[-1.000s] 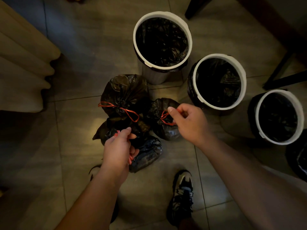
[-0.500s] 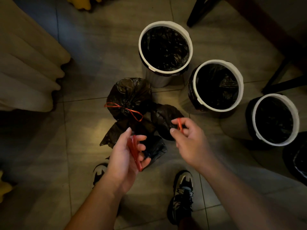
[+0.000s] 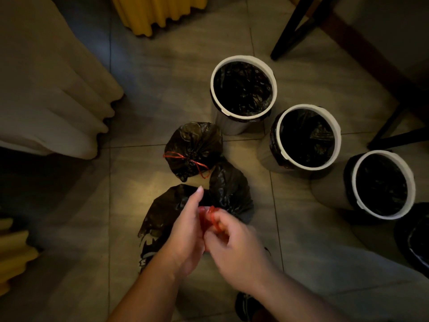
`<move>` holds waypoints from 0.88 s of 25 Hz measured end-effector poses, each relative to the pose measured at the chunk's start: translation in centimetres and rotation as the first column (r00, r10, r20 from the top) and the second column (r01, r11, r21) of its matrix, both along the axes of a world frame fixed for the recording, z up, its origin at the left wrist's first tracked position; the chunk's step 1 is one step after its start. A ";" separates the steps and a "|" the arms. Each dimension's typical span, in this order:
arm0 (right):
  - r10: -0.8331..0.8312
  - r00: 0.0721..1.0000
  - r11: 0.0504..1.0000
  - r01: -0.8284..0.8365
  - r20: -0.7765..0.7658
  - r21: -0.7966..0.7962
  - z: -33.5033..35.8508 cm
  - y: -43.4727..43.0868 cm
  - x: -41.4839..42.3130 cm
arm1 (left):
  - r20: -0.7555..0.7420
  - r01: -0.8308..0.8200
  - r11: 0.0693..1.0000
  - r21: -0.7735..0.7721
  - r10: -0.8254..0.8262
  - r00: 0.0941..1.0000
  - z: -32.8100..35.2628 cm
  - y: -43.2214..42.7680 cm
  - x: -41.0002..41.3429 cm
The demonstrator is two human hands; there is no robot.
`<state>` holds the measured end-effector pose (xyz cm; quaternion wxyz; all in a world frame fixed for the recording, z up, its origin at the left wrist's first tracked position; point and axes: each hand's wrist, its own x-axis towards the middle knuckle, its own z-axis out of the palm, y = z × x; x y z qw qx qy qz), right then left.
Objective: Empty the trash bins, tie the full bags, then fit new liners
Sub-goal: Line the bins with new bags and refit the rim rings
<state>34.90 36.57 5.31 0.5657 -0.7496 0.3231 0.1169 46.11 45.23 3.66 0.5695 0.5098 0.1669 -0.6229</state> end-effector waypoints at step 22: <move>-0.124 0.882 0.970 0.011 -0.454 -0.245 -19.9 -5.7 15.5 | 0.099 0.059 0.974 0.221 -0.082 0.992 -4.0 5.2 2.8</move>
